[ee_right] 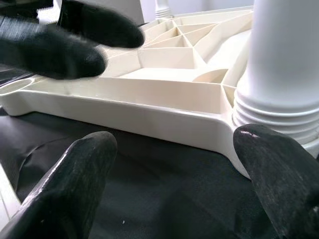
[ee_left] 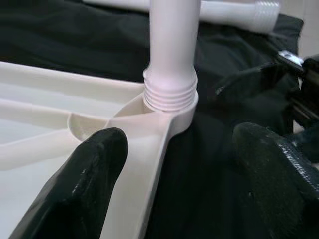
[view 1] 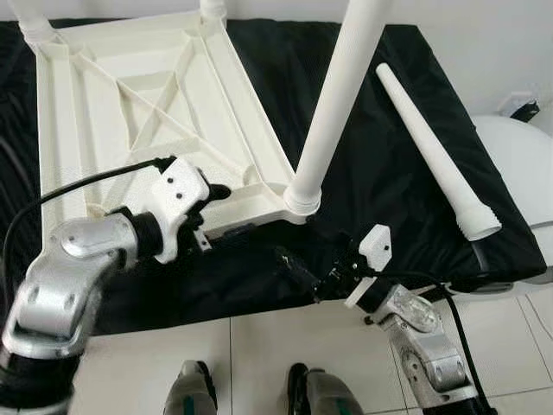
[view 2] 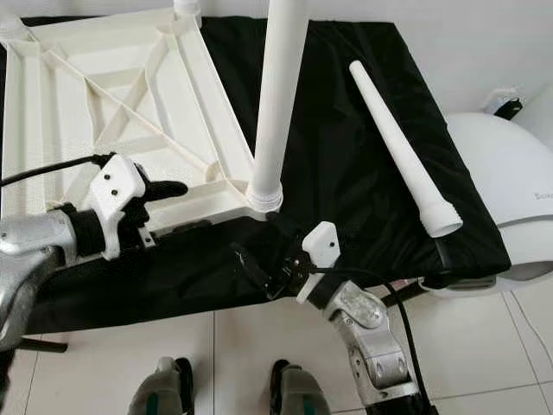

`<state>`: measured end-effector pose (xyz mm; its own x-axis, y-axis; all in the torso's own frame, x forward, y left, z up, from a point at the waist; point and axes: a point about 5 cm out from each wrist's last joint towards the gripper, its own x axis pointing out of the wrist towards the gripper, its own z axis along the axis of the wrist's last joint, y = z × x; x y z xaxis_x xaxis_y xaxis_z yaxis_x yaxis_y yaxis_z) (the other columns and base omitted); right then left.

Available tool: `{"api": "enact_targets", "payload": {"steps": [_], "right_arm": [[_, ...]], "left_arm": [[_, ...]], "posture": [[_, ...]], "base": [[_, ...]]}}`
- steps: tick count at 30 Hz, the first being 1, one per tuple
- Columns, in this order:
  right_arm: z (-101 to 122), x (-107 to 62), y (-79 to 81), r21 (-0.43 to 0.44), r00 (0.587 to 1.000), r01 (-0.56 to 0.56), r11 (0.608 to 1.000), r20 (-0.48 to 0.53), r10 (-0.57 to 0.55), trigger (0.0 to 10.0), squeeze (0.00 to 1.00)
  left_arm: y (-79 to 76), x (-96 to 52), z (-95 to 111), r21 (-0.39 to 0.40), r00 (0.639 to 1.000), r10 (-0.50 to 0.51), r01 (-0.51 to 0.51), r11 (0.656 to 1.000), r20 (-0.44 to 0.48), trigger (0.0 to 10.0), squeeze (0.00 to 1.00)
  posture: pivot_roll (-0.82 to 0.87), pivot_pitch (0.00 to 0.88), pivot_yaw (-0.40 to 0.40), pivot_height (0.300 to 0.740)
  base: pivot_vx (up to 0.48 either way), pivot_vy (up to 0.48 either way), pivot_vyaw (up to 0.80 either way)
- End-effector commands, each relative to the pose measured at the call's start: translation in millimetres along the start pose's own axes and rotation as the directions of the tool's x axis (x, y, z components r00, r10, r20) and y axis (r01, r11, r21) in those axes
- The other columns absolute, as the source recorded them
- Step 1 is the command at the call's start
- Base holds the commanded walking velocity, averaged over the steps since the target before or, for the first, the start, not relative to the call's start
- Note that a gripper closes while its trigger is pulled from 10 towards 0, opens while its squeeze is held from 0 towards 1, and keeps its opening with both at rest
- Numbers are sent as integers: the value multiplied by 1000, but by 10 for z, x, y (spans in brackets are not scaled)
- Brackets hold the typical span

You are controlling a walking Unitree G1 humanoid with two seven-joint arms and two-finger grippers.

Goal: Building children table

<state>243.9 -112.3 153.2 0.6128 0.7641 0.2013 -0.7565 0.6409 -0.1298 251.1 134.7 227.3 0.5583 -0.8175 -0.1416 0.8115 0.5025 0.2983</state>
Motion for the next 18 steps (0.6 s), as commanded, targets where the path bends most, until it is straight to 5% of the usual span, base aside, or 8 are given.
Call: {"api": "enact_targets", "payload": {"steps": [1, 4, 8, 10, 11, 14, 16, 18], "right_arm": [[-49, -7, 3, 9, 999, -39, 999, -8, 39, 10000, 0], [-50, 3, -6, 2, 999, -54, 999, -8, 54, 10000, 0], [-40, 58, -43, 10, 995, -98, 995, 3, 98, 10000, 0], [-41, 63, -46, 10, 994, -107, 994, 4, 107, 10000, 0], [-37, 96, -48, 13, 992, -127, 992, 11, 126, 10000, 0], [-33, 110, -53, 16, 991, -134, 991, 16, 134, 10000, 0], [-13, 151, -58, 15, 988, -155, 988, 30, 154, 10000, 0], [-7, 171, -62, 14, 986, -164, 986, 36, 164, 10000, 0]], "left_arm": [[2, 23, 1, -69, 989, 136, -132, 989, 52, 10000, 0], [18, 46, -8, -109, 976, 206, -197, 974, 78, 10000, 0], [161, 51, -93, -208, 863, 494, -466, 860, 107, 10000, 0], [172, 37, -93, -221, 846, 523, -492, 842, 106, 10000, 0], [275, -26, -173, -224, 766, 641, -616, 755, 55, 10000, 0], [305, -55, -198, -228, 734, 678, -655, 721, 35, 10000, 0], [357, -122, -249, -216, 658, 753, -733, 645, 15, 10000, 0], [357, -140, -276, -195, 626, 780, -763, 616, 11, 10000, 0]], "posture": [[114, 211, -30, 740], [113, 210, -31, 740], [119, 198, -43, 740], [120, 197, -44, 740], [118, 191, -52, 740], [117, 190, -53, 740], [112, 185, -57, 740], [109, 183, -59, 740]], "base": [[0, 0, 0], [0, 0, 0], [0, 0, 0], [0, 0, 0], [0, 0, 0], [0, 0, 0], [0, 0, 0], [0, 0, 0]]}}
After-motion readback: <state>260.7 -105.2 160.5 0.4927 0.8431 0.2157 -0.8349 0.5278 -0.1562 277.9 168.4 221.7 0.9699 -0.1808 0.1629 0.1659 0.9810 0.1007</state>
